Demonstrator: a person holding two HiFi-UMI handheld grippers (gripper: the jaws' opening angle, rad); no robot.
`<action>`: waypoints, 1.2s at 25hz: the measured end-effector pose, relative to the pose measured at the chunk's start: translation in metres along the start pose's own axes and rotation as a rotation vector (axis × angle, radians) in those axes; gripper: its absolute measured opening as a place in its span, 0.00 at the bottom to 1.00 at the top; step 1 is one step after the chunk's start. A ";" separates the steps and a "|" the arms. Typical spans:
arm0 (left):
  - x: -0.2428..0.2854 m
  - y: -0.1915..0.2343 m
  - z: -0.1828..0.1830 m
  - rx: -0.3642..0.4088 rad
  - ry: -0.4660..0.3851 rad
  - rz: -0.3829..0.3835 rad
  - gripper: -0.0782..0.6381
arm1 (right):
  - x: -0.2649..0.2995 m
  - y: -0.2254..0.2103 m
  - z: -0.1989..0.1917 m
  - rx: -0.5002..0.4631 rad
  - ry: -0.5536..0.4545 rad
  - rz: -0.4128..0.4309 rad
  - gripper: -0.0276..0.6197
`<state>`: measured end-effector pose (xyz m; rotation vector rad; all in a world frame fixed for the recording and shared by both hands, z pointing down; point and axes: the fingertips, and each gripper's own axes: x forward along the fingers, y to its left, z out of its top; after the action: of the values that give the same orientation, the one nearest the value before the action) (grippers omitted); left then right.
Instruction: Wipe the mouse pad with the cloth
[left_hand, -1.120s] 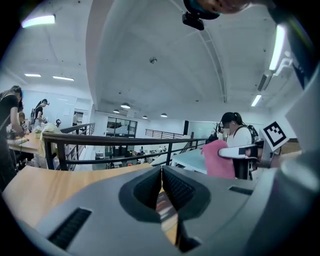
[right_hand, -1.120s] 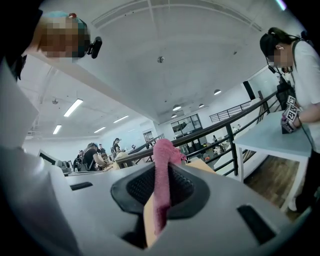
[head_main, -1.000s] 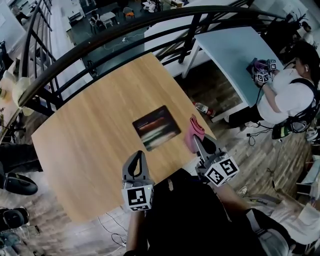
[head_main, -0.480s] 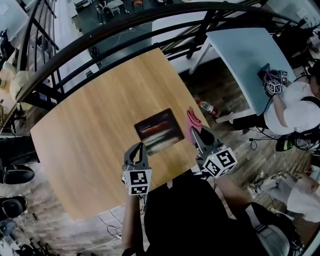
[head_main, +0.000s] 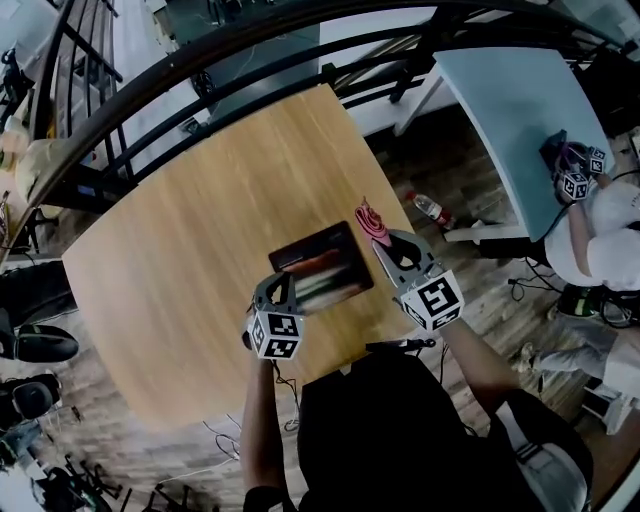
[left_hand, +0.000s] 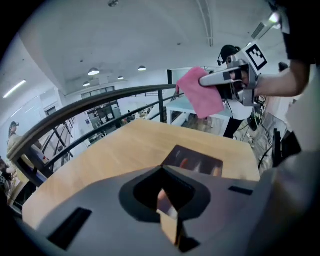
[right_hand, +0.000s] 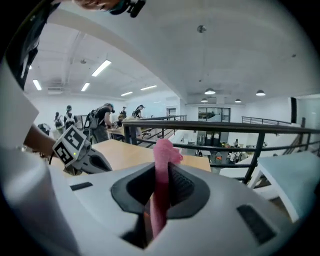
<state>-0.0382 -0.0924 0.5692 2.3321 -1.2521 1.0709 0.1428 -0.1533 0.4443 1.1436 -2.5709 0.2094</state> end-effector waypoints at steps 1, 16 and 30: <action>0.008 0.001 -0.006 0.008 0.028 -0.012 0.14 | 0.007 0.000 -0.006 -0.035 0.023 0.017 0.14; 0.096 0.008 -0.059 -0.068 0.219 -0.159 0.14 | 0.117 0.002 -0.163 -0.358 0.387 0.252 0.14; 0.110 0.020 -0.070 -0.190 0.236 -0.195 0.14 | 0.147 0.026 -0.210 -0.421 0.577 0.393 0.14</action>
<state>-0.0498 -0.1310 0.6954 2.0678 -0.9722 1.0744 0.0788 -0.1837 0.6925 0.3496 -2.1414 0.0634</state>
